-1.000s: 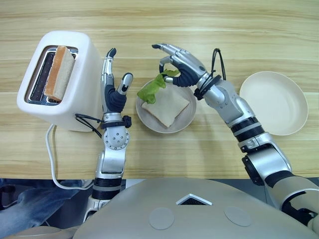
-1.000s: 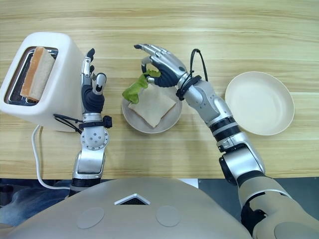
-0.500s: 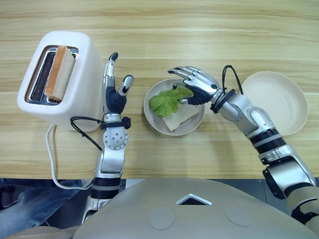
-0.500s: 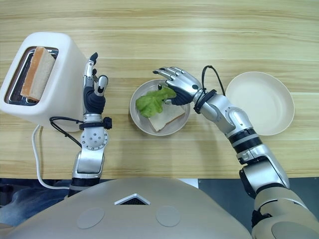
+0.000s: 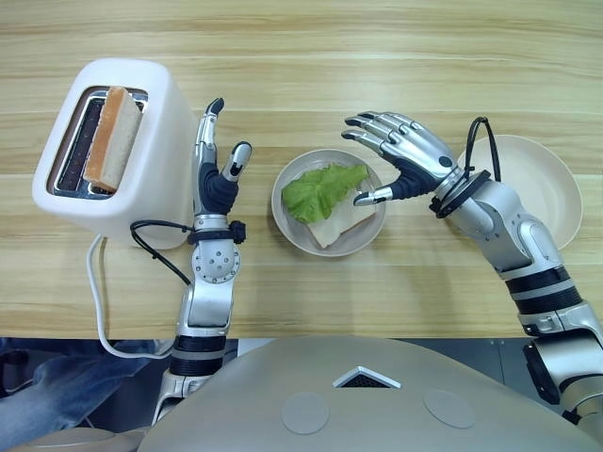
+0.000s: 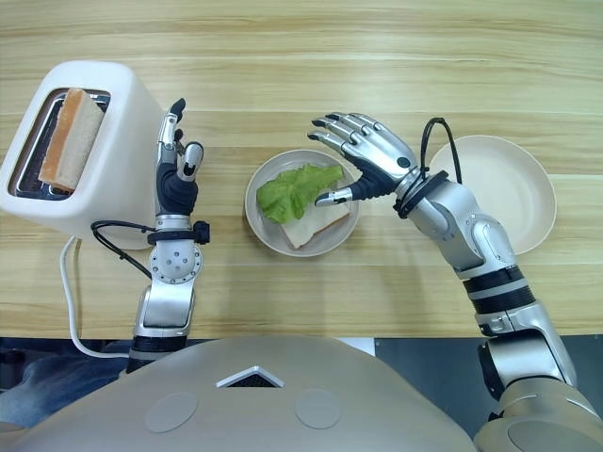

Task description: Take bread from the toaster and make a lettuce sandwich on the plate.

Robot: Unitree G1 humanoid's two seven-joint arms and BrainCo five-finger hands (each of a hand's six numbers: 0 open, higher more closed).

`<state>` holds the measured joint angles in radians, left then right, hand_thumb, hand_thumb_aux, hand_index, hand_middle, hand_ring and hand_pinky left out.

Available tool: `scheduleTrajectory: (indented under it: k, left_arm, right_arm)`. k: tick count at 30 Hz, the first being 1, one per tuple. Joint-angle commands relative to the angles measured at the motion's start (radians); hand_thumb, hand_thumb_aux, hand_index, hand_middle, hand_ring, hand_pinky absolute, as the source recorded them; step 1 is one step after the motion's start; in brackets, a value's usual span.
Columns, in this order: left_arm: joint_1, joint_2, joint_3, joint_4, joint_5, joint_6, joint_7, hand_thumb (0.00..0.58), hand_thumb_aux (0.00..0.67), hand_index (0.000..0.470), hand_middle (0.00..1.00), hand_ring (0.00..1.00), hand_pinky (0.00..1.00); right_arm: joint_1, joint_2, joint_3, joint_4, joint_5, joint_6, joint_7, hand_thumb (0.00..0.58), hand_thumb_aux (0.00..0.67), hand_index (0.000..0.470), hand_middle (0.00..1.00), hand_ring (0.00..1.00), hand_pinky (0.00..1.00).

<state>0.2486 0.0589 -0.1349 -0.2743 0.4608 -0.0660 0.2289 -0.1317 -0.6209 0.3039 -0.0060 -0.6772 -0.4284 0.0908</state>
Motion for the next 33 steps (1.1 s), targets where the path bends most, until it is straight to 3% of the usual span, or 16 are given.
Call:
scheduleTrajectory:
  k: [1,6,10,13,19,23,27,28,29,33]
  left_arm:
    - [-0.015,0.017,-0.032,-0.186,0.048,0.035,-0.072,0.0,0.0,0.0,0.0,0.0,0.0]
    - [-0.109,0.13,0.09,-0.48,0.282,0.193,-0.257,0.0,0.0,0.0,0.0,0.0,0.0]
    - [-0.123,0.246,0.304,-0.607,0.431,0.283,-0.375,0.0,0.0,0.0,0.0,0.0,0.0]
    - [-0.068,0.321,0.429,-0.622,0.482,0.268,-0.411,0.0,0.0,0.0,0.0,0.0,0.0]
    - [0.209,0.353,0.624,-0.534,0.497,0.19,-0.402,0.0,0.0,0.0,0.0,0.0,0.0]
    - [0.341,0.316,0.614,-0.475,0.468,0.145,-0.403,0.0,0.0,0.0,0.0,0.0,0.0]
    - [0.388,0.274,0.58,-0.447,0.467,0.128,-0.381,0.0,0.0,0.0,0.0,0.0,0.0]
    - [0.39,0.267,0.572,-0.443,0.467,0.125,-0.377,0.0,0.0,0.0,0.0,0.0,0.0]
    - [0.391,0.261,0.566,-0.443,0.468,0.123,-0.374,0.0,0.0,0.0,0.0,0.0,0.0]
    - [0.386,0.247,0.541,-0.436,0.48,0.118,-0.36,0.0,0.0,0.0,0.0,0.0,0.0]
  right_arm:
    - [0.031,0.072,-0.014,0.023,0.036,0.082,0.006,0.0,0.0,0.0,0.0,0.0,0.0]
    - [0.106,0.129,-0.001,-0.04,-0.024,0.111,-0.065,0.0,0.0,0.0,0.0,0.0,0.0]
    - [0.115,0.117,0.022,-0.018,-0.141,0.116,-0.129,0.0,0.0,0.0,0.0,0.0,0.0]
    - [0.123,0.104,0.016,-0.003,-0.179,0.121,-0.16,0.0,0.0,0.0,0.0,0.0,0.0]
    - [0.118,0.054,0.019,-0.005,-0.296,0.101,-0.272,0.0,0.0,0.0,0.0,0.0,0.0]
    - [0.096,0.005,0.053,0.023,-0.442,0.103,-0.378,0.0,0.0,0.0,0.0,0.0,0.0]
    - [0.065,-0.004,0.091,0.079,-0.527,0.117,-0.46,0.0,0.0,0.0,0.0,0.0,0.0]
    - [0.057,0.001,0.103,0.091,-0.542,0.123,-0.475,0.156,0.097,0.068,0.0,0.0,0.0]
    - [0.049,0.007,0.114,0.104,-0.554,0.128,-0.486,0.271,0.181,0.127,0.0,0.0,0.0]
    - [0.01,0.027,0.155,0.151,-0.578,0.141,-0.519,0.334,0.234,0.164,0.0,0.0,0.0]
